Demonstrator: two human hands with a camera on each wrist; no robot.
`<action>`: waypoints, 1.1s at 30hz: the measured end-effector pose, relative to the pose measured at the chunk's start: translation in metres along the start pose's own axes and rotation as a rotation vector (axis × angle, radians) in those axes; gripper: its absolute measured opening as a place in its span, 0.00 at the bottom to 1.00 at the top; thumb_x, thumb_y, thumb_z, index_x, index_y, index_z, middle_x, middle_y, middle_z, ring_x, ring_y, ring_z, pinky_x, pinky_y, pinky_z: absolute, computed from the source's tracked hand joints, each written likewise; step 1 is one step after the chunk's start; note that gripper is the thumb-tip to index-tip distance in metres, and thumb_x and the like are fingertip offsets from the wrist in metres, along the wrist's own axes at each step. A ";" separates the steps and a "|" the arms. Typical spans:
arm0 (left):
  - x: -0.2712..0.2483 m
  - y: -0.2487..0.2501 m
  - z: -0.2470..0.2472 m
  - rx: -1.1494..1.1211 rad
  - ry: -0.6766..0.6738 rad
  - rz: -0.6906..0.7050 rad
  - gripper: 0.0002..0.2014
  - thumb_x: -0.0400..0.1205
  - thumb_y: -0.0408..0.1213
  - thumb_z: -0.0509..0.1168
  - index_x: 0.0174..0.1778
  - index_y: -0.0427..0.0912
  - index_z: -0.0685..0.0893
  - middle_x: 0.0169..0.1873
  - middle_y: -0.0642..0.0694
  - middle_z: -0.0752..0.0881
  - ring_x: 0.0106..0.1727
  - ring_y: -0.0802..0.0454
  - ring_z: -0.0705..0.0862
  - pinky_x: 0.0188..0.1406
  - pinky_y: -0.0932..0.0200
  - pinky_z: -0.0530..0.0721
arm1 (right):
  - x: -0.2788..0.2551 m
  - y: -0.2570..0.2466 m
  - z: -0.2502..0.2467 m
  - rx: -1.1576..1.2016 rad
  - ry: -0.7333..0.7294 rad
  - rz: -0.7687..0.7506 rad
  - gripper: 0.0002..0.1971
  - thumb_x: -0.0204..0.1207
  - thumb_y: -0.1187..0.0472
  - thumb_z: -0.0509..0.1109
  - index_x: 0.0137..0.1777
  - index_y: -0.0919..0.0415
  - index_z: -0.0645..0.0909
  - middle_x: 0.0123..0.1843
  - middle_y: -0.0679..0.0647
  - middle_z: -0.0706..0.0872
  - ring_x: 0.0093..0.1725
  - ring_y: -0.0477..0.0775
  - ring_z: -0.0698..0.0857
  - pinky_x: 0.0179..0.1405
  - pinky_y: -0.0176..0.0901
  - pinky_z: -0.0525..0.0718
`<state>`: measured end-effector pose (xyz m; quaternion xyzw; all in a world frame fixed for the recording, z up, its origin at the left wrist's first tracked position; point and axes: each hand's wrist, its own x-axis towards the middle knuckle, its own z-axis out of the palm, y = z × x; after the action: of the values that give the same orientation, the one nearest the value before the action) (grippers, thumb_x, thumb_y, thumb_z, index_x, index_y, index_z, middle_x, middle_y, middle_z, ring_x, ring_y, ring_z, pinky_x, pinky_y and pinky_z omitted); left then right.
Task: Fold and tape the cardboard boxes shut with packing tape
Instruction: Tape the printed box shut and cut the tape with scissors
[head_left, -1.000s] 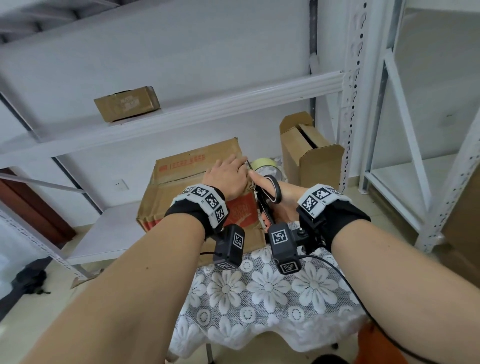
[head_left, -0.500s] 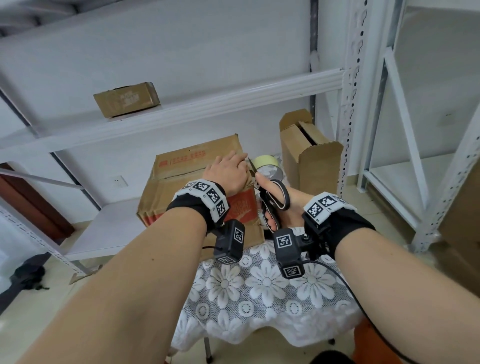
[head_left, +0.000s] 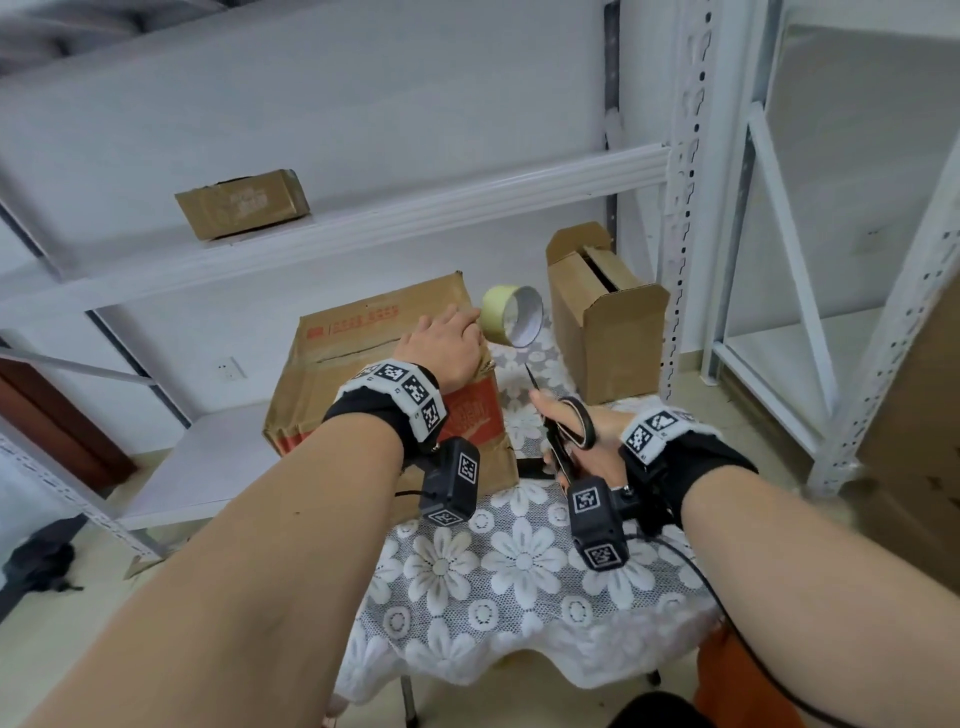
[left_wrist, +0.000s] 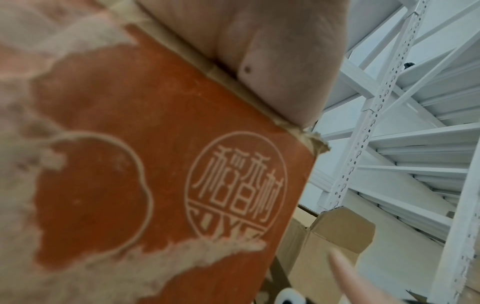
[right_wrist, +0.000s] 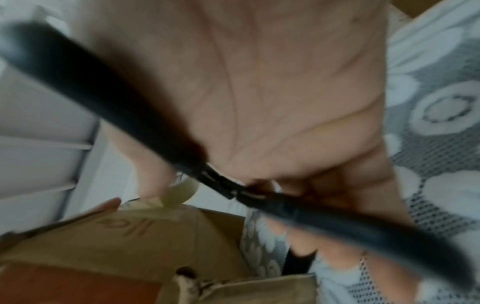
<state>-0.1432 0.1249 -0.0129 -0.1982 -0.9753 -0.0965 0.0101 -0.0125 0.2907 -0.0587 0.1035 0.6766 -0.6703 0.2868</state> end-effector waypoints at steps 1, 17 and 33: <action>0.000 -0.001 0.000 0.001 0.006 0.004 0.37 0.75 0.55 0.32 0.84 0.56 0.57 0.85 0.50 0.56 0.86 0.46 0.53 0.83 0.39 0.52 | 0.001 0.005 -0.003 0.027 -0.007 0.015 0.27 0.70 0.27 0.61 0.42 0.52 0.69 0.33 0.57 0.74 0.28 0.54 0.75 0.34 0.45 0.78; -0.012 0.008 -0.005 -0.002 0.015 -0.026 0.32 0.81 0.52 0.35 0.84 0.57 0.57 0.85 0.49 0.55 0.86 0.45 0.53 0.83 0.40 0.53 | 0.002 -0.025 -0.011 0.082 -0.224 -0.068 0.39 0.62 0.24 0.68 0.47 0.64 0.76 0.39 0.64 0.76 0.37 0.63 0.79 0.45 0.56 0.83; -0.030 0.023 -0.014 0.010 0.007 -0.060 0.25 0.89 0.48 0.40 0.85 0.58 0.56 0.86 0.51 0.53 0.86 0.42 0.51 0.84 0.39 0.49 | 0.011 -0.062 -0.002 0.107 -0.178 -0.161 0.35 0.76 0.28 0.49 0.54 0.61 0.78 0.37 0.58 0.85 0.32 0.54 0.85 0.35 0.45 0.85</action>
<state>-0.1074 0.1312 0.0031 -0.1686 -0.9813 -0.0925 0.0114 -0.0542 0.2851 -0.0120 0.0041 0.6176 -0.7330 0.2852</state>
